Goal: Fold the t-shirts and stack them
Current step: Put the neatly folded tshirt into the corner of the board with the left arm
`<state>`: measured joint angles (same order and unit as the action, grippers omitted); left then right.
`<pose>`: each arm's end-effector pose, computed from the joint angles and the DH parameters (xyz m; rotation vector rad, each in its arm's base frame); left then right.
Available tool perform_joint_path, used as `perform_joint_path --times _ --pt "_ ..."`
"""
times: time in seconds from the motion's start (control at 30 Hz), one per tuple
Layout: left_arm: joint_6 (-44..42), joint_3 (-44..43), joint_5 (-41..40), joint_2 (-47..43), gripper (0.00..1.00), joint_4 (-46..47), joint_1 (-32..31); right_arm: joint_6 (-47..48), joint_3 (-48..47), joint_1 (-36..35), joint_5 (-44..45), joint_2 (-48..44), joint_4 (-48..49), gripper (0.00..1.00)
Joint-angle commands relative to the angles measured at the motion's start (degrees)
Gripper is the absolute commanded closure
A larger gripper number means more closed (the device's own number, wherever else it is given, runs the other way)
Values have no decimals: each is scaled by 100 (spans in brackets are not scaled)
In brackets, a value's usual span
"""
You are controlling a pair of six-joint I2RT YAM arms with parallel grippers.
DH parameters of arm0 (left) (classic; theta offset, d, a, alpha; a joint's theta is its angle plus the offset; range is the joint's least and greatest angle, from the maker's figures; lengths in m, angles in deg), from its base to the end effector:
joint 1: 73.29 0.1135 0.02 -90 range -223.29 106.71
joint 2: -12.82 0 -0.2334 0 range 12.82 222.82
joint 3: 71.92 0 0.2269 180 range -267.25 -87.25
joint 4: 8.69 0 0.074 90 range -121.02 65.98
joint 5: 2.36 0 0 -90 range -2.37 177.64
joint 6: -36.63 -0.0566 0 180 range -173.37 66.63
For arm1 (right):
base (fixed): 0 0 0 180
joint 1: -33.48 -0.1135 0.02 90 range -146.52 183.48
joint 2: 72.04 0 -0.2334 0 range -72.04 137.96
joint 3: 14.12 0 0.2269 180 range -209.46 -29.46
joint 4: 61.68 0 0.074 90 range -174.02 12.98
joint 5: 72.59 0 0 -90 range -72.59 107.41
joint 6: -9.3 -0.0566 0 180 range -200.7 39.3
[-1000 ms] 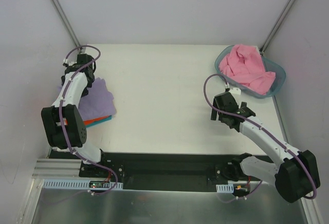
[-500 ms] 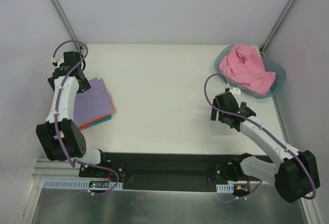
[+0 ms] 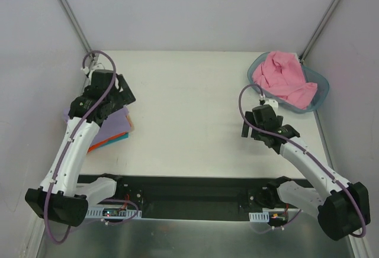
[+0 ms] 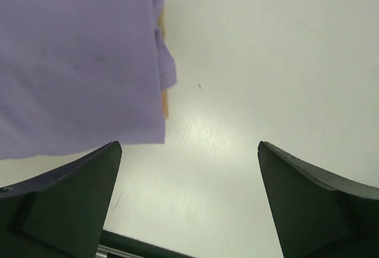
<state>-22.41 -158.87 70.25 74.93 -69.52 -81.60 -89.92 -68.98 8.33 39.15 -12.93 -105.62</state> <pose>0.2204 -0.0151 0.3399 -0.5893 2.0850 -0.0588 0.1998 0.0706 0.2026 -0.1540 2.3364 -0.1649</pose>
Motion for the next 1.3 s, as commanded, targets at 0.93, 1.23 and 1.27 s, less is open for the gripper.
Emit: perform_joint_path --times 0.93,1.23,1.27 --pt "261 3681 904 -954 1 3829 -2271 -239 1298 107 -1822 -3098 1418 3" --pt "261 3971 675 -1324 1 3811 -2271 -345 1641 115 -1629 -3415 1585 3" --pt "287 3980 658 -1350 1 3811 -2271 -327 1641 115 -1646 -3433 1577 3"
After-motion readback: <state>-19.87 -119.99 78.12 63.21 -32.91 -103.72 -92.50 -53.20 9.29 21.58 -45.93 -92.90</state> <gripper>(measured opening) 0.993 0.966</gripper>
